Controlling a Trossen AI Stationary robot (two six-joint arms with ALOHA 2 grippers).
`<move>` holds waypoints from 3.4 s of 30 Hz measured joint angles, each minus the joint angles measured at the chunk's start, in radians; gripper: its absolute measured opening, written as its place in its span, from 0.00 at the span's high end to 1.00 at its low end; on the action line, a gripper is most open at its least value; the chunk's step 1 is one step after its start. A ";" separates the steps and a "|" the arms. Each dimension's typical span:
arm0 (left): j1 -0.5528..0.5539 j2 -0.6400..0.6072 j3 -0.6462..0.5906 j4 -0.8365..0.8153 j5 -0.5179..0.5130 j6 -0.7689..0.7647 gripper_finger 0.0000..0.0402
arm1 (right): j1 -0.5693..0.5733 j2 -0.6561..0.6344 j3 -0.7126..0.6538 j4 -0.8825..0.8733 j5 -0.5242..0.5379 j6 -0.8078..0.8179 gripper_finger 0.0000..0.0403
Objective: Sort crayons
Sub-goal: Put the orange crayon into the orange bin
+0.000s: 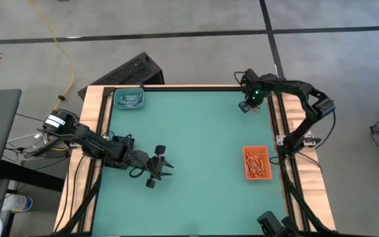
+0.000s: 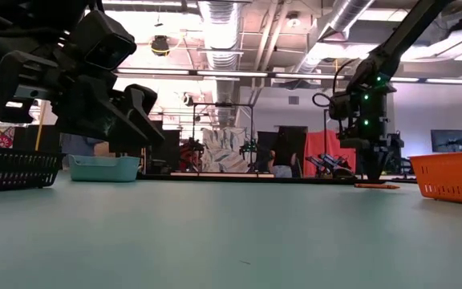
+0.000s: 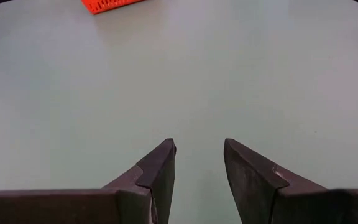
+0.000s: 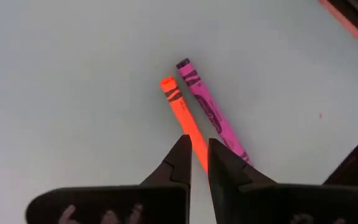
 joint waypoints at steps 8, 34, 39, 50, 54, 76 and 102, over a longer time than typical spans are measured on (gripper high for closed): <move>0.000 0.000 0.000 0.000 0.009 -0.007 0.68 | 0.013 0.114 0.027 -0.011 0.000 0.132 0.89; -0.001 0.000 0.000 -0.020 0.039 -0.003 0.68 | 0.123 0.151 0.098 -0.038 -0.092 0.127 0.89; -0.001 0.000 0.000 -0.019 0.043 -0.010 0.68 | 0.191 0.181 0.100 -0.046 -0.021 0.127 0.89; -0.003 0.000 0.000 -0.025 0.055 -0.014 0.68 | 0.357 0.142 0.094 -0.132 0.011 0.137 0.99; -0.003 0.000 0.000 -0.024 0.055 -0.012 0.68 | 0.430 0.102 0.091 -0.173 -0.022 0.171 1.00; -0.003 0.000 0.000 -0.026 0.061 0.014 0.68 | 1.121 -0.248 0.095 -0.407 0.131 0.884 1.00; -0.003 0.000 0.000 -0.018 0.061 0.010 0.68 | 1.489 -0.234 0.082 -0.579 0.157 1.485 1.00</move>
